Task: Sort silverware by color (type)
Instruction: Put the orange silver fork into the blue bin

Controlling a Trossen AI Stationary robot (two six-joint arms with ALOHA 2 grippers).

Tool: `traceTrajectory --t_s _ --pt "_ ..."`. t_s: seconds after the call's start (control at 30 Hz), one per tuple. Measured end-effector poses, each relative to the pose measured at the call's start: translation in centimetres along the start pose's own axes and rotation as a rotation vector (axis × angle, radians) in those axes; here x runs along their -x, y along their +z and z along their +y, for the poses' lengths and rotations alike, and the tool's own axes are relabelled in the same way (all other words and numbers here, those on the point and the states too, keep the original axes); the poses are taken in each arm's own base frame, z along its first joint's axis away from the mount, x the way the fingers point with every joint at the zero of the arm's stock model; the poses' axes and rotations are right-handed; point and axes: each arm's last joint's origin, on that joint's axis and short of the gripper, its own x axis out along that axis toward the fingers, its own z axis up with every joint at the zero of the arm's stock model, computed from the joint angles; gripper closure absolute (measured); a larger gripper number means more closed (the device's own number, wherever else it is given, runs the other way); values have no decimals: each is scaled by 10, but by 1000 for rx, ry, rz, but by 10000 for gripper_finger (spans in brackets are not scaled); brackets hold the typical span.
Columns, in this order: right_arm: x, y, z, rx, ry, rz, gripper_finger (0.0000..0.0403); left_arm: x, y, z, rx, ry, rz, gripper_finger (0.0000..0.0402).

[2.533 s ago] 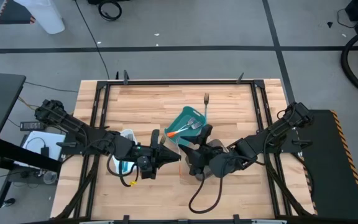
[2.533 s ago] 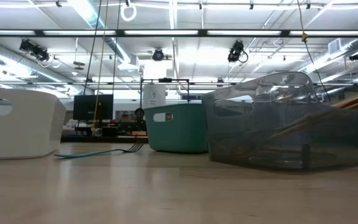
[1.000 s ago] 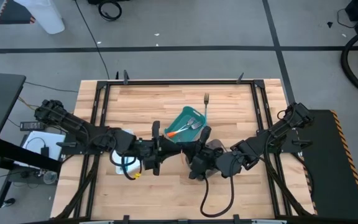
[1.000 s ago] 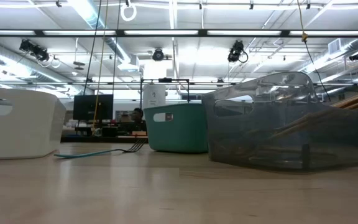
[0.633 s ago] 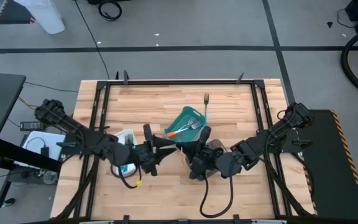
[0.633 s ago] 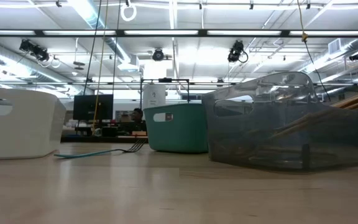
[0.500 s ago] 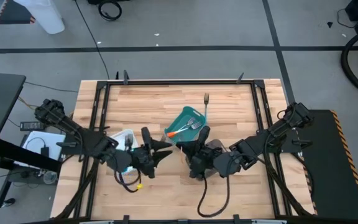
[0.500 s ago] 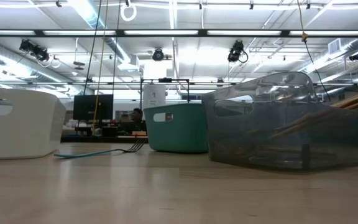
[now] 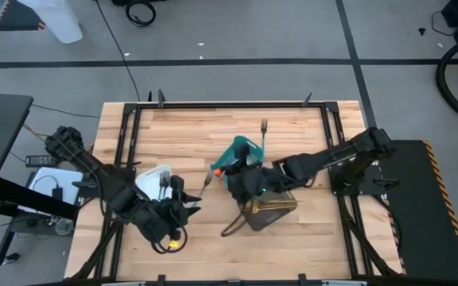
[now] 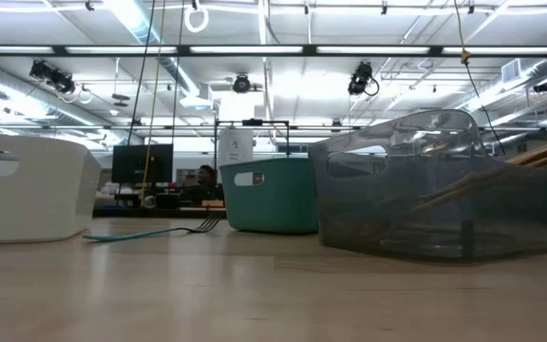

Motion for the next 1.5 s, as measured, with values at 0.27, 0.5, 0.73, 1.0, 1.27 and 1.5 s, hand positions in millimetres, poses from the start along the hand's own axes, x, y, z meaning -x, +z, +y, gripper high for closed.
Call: traceTrajectory --t_s 0.27,0.5,0.73,1.0,1.27,1.5 --pt "-46 -35 -2 60 108 181 380 -1 -5 -5 120 -73 47 265" --pt "-71 -71 -3 65 196 395 380 0 -11 -5 203 -92 101 265" --pt "-87 -100 -7 35 324 541 380 -1 -12 -4 198 -92 114 265" --pt "-101 -129 -7 46 410 699 380 -4 -12 -2 203 -84 117 265" --pt "-116 -143 -6 28 460 727 379 -6 -12 0 209 -76 121 265" --pt "-116 -143 -4 11 492 712 343 -6 -13 0 206 -76 125 265"
